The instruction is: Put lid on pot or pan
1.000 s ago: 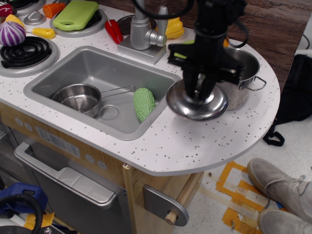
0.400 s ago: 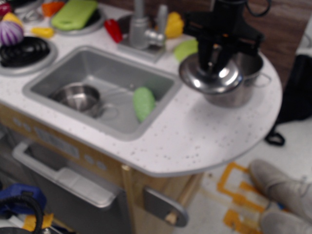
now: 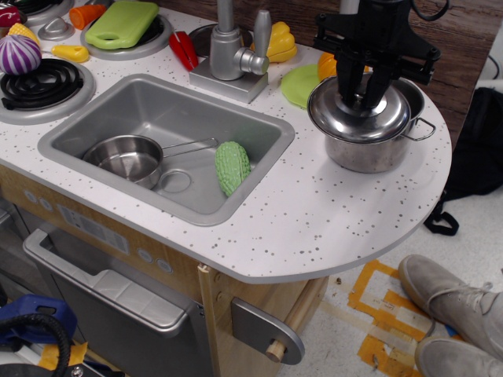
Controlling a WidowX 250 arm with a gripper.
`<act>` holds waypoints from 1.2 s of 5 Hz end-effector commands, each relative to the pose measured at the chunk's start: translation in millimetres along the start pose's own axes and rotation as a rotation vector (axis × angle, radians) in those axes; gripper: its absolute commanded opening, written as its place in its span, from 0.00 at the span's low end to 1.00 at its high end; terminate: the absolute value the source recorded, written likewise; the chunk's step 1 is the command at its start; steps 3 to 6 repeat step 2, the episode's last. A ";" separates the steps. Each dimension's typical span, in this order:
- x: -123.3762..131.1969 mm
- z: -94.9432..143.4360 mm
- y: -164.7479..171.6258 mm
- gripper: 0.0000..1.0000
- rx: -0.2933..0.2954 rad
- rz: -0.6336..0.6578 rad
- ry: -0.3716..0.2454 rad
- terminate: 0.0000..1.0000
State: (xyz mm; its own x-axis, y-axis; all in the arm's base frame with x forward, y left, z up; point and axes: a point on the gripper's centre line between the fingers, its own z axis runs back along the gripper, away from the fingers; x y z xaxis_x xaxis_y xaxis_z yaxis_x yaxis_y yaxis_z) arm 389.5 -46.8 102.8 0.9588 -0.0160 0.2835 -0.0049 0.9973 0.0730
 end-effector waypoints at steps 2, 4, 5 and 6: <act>39.8 0.3 11.4 0.00 -0.057 -0.075 -0.072 1.00; 39.8 0.3 11.4 0.00 -0.057 -0.075 -0.072 1.00; 39.8 0.3 11.4 0.00 -0.057 -0.075 -0.072 1.00; 39.8 0.3 11.4 0.00 -0.057 -0.075 -0.072 1.00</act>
